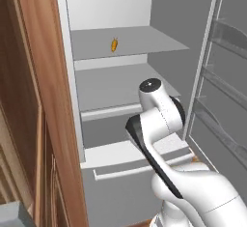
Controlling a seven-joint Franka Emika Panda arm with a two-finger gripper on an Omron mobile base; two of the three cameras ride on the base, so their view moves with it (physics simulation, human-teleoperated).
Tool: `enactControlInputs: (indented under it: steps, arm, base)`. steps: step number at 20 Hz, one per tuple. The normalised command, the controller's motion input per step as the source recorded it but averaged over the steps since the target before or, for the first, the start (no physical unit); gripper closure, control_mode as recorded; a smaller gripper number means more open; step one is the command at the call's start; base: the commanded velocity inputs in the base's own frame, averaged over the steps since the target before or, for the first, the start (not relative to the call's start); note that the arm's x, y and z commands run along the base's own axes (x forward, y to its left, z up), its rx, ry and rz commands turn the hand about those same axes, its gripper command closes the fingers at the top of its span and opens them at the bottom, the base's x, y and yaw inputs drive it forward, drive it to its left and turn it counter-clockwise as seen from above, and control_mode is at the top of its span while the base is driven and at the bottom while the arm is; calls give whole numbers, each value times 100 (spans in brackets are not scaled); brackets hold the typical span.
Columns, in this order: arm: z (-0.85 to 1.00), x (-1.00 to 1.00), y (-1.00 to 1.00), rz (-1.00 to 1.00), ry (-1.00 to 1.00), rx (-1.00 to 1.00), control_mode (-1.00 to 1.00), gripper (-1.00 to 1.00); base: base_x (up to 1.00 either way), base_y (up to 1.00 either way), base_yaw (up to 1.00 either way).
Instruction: Place the cold items (carrot and peach) from the fridge in one tupperware on the dining counter. Place the warm items (kebab skewer and hot dog) in the stove area in another tupperware.
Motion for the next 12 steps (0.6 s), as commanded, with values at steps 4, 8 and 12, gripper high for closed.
enactControlInputs:
  steps: [4, 8, 12]
  arm:
    - [0, 0, 0, 0, 0, 0, 100, -100]
    - [0, 0, 0, 0, 0, 0, 100, -100]
    - [0, 0, 0, 0, 0, 0, 100, -100]
  base:
    - [42, 51, 0]
    - [45, 46, 0]
    - [51, 20, 0]
